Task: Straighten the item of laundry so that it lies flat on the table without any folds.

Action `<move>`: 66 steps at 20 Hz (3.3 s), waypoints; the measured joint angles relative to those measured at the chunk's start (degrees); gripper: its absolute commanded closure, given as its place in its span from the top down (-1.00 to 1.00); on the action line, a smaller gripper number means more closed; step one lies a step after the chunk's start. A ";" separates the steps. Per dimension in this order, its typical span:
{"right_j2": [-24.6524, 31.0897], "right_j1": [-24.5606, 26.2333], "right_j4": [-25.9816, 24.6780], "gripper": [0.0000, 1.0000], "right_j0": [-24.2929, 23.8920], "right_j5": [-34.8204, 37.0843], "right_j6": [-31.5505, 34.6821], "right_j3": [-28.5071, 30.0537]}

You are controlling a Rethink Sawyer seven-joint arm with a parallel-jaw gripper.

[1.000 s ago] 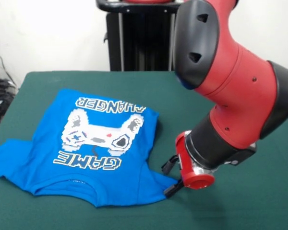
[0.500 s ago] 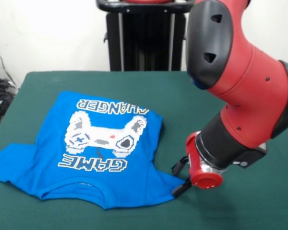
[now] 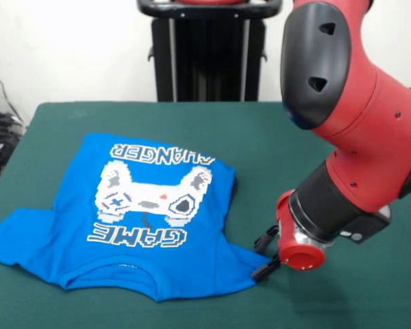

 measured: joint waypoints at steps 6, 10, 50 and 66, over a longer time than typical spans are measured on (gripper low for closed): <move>-0.10 0.05 0.21 1.00 0.00 0.00 0.45 0.00; -0.10 0.04 0.37 1.00 0.05 -0.01 0.45 0.00; 0.32 -0.60 3.15 1.00 3.92 -0.68 0.73 1.23; 4.27 -13.38 1.04 1.00 6.08 -10.36 0.73 17.08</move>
